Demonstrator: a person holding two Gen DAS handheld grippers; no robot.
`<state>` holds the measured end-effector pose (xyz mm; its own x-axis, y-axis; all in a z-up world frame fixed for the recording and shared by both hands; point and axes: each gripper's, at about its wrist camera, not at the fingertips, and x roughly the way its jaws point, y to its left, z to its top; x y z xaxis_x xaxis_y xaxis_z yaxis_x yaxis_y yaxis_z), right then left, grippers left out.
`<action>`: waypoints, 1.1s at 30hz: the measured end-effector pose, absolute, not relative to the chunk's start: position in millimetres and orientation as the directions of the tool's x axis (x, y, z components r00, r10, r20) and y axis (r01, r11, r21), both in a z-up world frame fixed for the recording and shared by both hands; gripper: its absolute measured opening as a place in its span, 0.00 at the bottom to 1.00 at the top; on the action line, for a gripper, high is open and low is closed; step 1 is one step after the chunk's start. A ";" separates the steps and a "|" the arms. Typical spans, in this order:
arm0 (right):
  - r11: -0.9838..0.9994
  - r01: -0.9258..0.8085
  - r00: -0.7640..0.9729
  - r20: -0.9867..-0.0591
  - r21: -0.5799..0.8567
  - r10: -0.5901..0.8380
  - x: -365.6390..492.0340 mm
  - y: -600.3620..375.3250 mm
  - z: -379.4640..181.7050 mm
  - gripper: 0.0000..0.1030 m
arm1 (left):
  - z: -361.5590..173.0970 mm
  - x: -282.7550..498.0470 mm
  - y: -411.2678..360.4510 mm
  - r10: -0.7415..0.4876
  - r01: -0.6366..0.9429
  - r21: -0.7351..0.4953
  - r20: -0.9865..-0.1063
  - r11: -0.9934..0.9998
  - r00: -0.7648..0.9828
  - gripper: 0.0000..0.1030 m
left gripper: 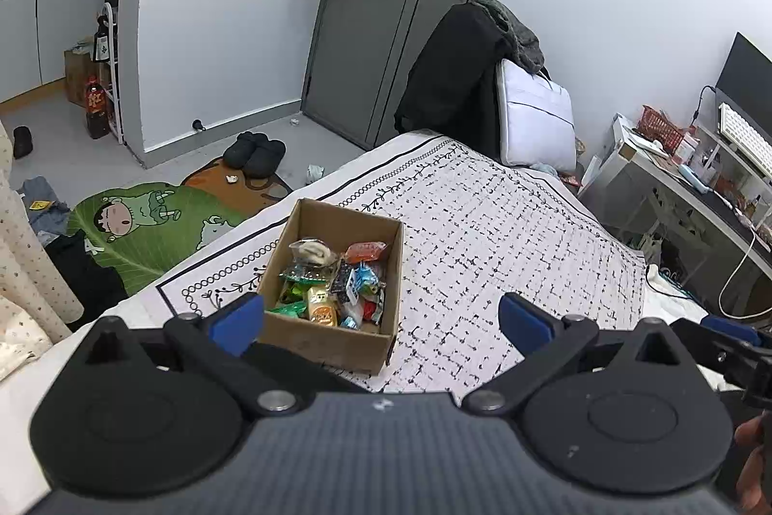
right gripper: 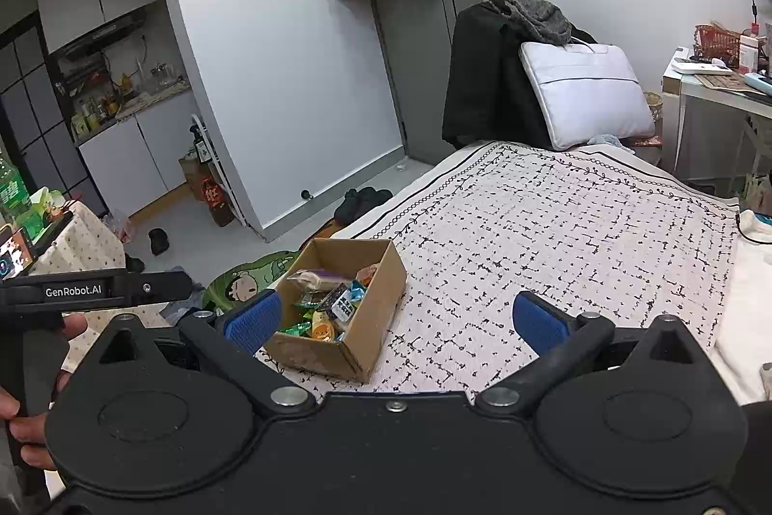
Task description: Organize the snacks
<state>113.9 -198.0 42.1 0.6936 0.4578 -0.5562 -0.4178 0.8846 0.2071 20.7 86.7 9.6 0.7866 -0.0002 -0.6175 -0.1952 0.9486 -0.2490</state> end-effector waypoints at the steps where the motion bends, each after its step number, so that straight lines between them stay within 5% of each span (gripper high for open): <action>1: 0.885 -0.419 0.693 -0.557 0.204 0.457 112.0 -197.9 42.2 1.00 | 9.4 17.8 87.8 -0.001 -0.197 -0.251 -0.618 0.948 0.786 1.00; 33: 0.882 -0.436 0.683 -0.573 0.178 0.453 81.1 -184.0 46.3 1.00 | 10.2 -18.5 102.3 0.027 -0.194 -0.195 -0.634 0.961 0.773 1.00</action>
